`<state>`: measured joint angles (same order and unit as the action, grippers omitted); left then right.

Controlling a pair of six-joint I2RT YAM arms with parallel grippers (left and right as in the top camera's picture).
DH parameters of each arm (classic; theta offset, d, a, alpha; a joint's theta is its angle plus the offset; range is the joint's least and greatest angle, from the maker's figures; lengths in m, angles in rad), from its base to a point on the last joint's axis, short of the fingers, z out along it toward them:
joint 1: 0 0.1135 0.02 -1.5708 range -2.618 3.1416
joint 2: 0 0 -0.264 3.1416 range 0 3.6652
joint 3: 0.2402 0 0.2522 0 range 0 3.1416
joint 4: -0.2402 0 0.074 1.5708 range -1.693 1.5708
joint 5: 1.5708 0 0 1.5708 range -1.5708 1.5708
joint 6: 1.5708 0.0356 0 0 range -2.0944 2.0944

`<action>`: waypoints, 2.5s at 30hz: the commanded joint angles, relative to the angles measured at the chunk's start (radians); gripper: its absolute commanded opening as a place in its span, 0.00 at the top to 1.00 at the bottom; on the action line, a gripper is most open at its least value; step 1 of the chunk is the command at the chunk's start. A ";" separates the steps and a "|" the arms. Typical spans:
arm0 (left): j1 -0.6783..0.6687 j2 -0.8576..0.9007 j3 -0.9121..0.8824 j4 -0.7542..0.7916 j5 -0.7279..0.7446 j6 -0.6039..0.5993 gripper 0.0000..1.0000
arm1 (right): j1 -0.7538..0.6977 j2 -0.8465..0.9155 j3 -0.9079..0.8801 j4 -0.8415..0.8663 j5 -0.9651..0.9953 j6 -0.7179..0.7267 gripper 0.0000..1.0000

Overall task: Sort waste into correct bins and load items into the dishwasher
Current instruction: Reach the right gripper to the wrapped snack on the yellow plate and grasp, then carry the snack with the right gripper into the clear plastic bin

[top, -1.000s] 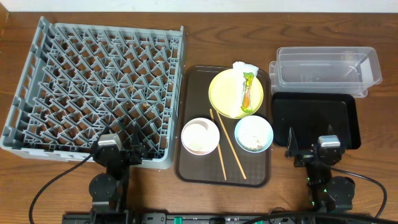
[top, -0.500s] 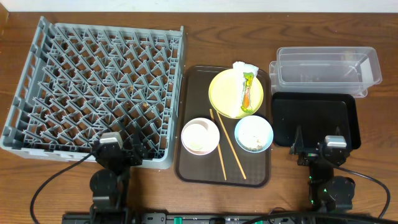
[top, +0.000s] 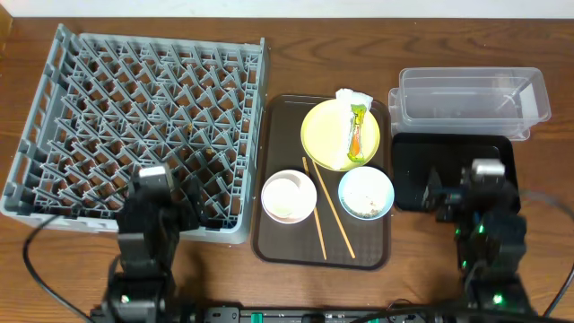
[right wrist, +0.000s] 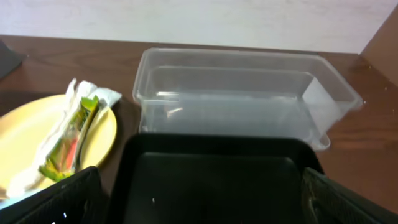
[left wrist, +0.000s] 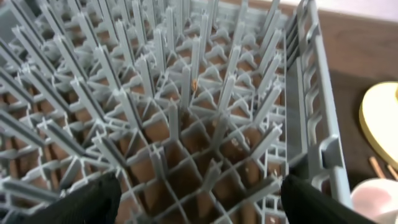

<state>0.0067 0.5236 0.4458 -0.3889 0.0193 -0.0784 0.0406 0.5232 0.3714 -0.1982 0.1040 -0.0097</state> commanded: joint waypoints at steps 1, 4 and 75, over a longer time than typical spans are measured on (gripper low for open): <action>0.003 0.104 0.119 -0.084 -0.001 -0.005 0.15 | -0.002 0.166 0.153 -0.064 -0.074 0.013 0.01; 0.003 0.181 0.207 -0.197 -0.001 -0.009 0.15 | -0.002 0.306 0.282 -0.162 -0.128 0.012 0.01; 0.003 0.220 0.252 -0.277 0.077 -0.008 0.14 | 0.258 1.166 0.828 -0.062 -0.042 0.510 0.99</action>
<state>0.0067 0.7444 0.6704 -0.6685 0.0948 -0.0784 0.3584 1.8194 1.1511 -0.2829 0.0208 0.4938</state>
